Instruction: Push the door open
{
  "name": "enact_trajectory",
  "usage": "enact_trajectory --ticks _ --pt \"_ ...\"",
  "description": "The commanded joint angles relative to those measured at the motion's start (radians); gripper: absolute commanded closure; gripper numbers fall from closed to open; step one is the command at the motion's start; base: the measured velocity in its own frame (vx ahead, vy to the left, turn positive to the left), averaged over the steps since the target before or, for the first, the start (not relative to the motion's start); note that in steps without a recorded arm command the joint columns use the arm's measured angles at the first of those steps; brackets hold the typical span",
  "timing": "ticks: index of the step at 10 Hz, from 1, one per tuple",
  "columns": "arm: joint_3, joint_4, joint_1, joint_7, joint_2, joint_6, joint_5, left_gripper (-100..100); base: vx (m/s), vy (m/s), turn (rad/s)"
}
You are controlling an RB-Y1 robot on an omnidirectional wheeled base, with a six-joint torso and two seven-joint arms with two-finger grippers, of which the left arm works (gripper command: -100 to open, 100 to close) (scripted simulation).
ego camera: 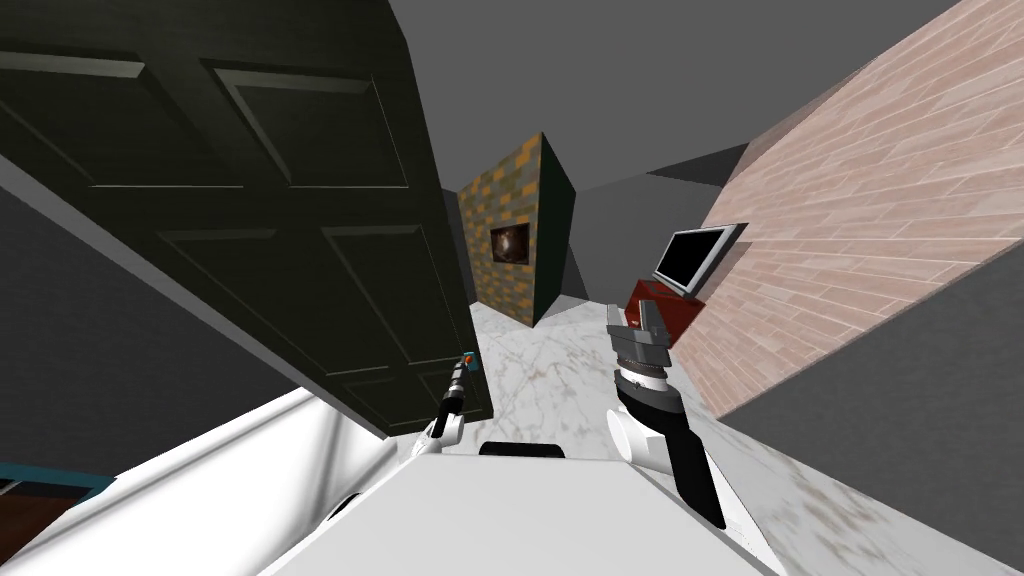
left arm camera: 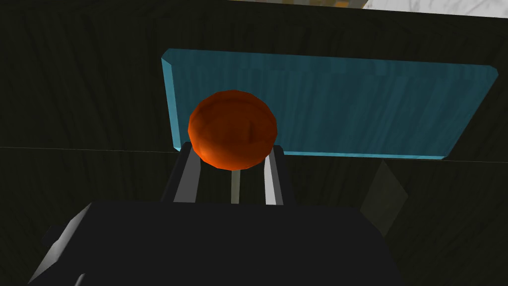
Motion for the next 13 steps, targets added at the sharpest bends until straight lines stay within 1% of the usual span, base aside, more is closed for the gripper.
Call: enact_trajectory --ticks 1,2,3,5,11,13 --pt "0.008 -0.007 -0.004 -0.005 -0.005 0.003 0.004 100 0.174 -0.067 0.039" --pt "0.008 -0.005 0.004 -0.003 0.000 0.003 0.004 100 0.077 -0.022 0.038" --pt "0.025 -0.006 0.004 -0.009 0.005 0.002 0.014 100 0.136 -0.010 0.049" --pt "0.037 -0.005 0.004 -0.014 0.007 0.002 0.021 100 0.176 -0.055 0.047" --pt "0.094 -0.001 0.005 -0.037 0.013 0.001 0.055 100 0.193 -0.044 0.045" --pt "0.109 0.000 0.005 -0.043 0.015 0.000 0.064 100 0.179 -0.076 0.051"
